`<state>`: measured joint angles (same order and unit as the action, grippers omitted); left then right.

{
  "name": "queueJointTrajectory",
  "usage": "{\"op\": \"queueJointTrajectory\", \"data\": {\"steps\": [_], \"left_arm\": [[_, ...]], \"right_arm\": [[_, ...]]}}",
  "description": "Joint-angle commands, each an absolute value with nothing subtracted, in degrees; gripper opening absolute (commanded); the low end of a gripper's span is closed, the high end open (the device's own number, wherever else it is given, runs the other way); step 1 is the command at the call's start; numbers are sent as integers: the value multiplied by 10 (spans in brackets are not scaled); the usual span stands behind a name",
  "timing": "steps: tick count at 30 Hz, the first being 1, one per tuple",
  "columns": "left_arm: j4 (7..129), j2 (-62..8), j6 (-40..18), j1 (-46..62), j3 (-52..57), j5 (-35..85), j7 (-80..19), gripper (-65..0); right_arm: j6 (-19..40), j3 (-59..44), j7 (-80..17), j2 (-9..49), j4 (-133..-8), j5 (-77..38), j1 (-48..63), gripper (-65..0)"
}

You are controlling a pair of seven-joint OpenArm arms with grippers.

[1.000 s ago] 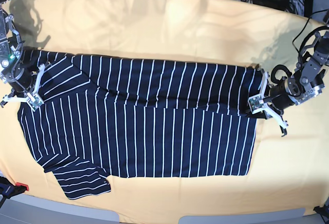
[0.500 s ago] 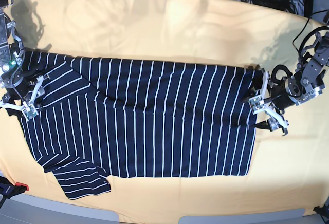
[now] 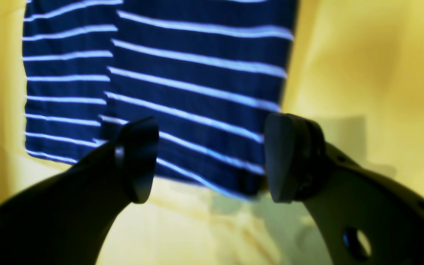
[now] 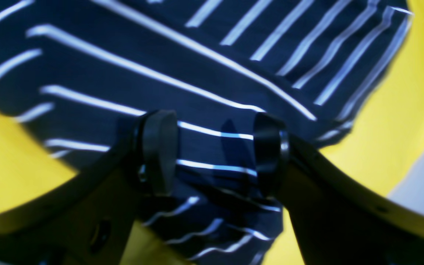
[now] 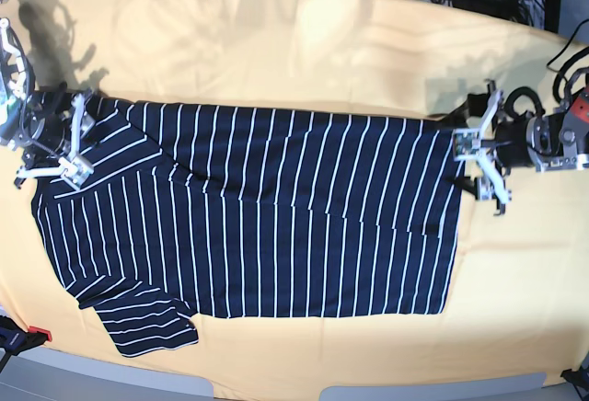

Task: Fold the T-shirt properly
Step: 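Lower the held edge onto the shirt body, folding it over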

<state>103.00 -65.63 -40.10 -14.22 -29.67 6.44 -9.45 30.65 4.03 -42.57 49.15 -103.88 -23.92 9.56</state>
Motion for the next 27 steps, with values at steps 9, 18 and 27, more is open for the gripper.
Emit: {"op": "queueJointTrajectory", "data": {"steps": [9, 18, 27], "left_arm": [[1036, -676, -362, -40, -291, -90, -65, -203], [998, -645, -312, -37, -291, -152, -44, -203], [987, -644, -259, -52, -291, -178, -33, -203]], "right_arm": [[294, 33, -417, 505, -1054, -240, 138, -299], [281, 33, -417, 503, -1054, -240, 140, -299], [281, 33, -417, 503, -1054, -240, 140, -299]]}}
